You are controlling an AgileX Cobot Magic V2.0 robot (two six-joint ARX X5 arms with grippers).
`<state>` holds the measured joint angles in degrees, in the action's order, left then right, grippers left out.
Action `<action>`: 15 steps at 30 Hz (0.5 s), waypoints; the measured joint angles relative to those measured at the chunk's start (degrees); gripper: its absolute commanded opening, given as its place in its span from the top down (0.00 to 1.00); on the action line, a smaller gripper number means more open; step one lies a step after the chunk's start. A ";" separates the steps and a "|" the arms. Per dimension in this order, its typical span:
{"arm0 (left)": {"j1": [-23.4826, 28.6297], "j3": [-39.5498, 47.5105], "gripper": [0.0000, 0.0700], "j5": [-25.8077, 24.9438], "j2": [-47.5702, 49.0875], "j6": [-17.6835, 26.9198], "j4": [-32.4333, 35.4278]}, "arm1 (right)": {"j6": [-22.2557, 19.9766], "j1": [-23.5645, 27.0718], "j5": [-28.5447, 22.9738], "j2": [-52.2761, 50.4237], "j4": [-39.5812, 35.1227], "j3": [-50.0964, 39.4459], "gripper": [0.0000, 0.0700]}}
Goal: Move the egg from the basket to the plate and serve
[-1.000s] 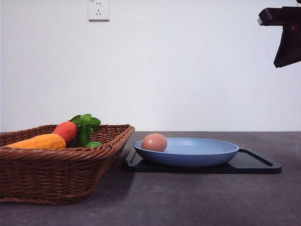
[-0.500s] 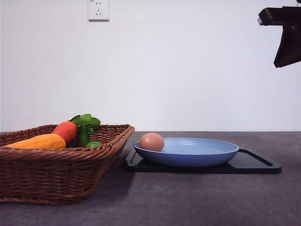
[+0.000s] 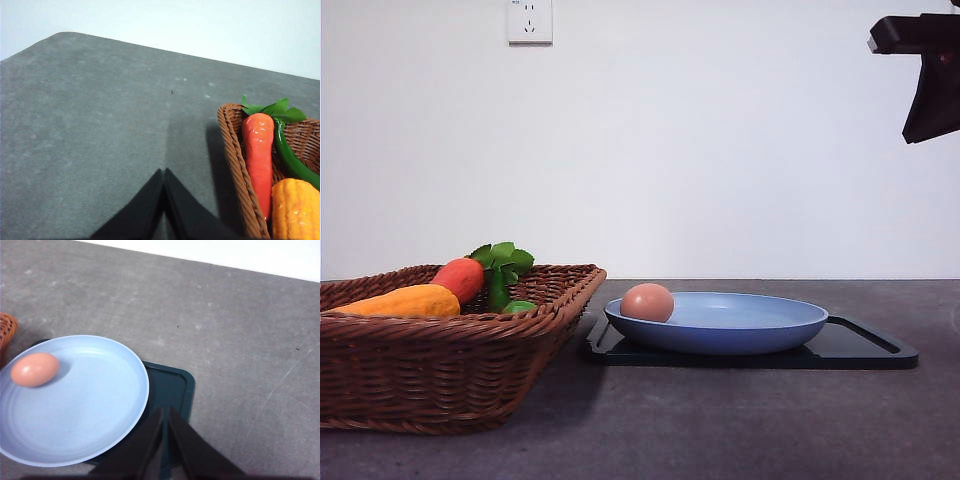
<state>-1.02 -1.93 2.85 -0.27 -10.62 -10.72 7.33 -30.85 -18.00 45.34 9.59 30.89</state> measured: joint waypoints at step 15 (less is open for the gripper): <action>0.00 0.00 1.00 0.00 0.00 -0.16 0.02 | 0.00 0.00 0.00 0.00 0.02 0.00 1.00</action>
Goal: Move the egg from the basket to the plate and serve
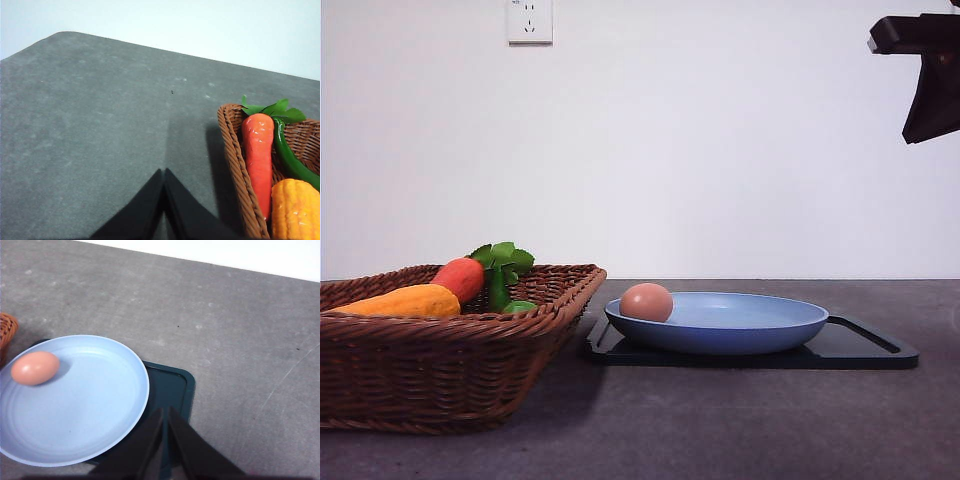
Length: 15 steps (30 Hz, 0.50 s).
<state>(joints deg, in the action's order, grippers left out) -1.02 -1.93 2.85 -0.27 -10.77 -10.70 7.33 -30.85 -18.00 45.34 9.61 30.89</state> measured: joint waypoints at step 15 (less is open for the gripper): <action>0.00 0.00 1.00 0.00 0.00 -0.38 0.00 | -5.00 2.68 -1.27 -8.76 -0.68 -0.86 1.00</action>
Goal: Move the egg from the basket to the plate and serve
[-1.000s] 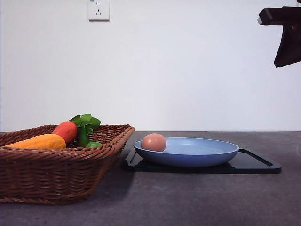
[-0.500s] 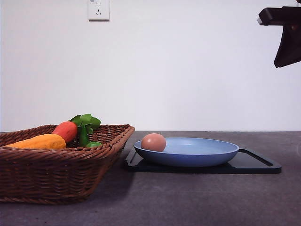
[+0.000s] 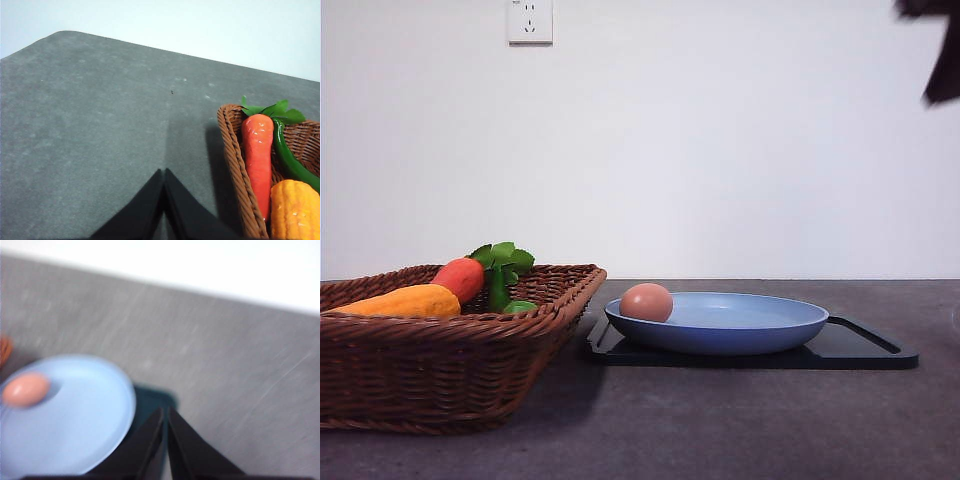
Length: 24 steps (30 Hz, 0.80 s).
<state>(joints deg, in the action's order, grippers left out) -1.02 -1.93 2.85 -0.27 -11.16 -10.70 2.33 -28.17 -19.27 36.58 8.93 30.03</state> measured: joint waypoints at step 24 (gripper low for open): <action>0.00 0.02 1.00 0.00 0.02 0.00 0.00 | 1.29 24.70 21.05 -33.12 -7.91 -29.12 1.00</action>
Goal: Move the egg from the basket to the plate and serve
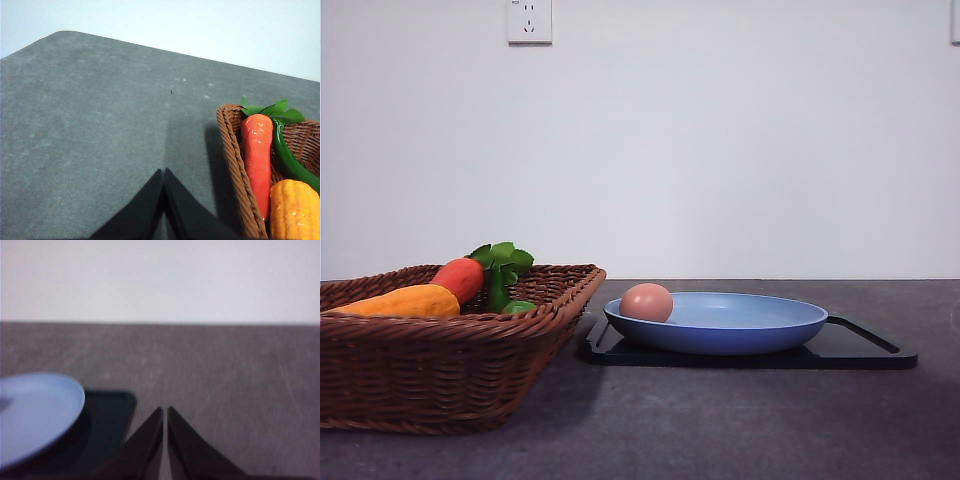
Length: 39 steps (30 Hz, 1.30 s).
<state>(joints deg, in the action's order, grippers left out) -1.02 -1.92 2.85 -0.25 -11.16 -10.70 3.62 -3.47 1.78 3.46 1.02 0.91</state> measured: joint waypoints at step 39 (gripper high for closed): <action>0.00 0.00 1.00 0.00 0.00 0.00 0.02 | 4.76 0.16 -0.22 -2.42 8.61 0.02 1.00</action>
<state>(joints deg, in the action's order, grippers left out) -1.02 -1.91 2.85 -0.25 -11.16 -10.68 8.38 -3.31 1.56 1.04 9.63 0.93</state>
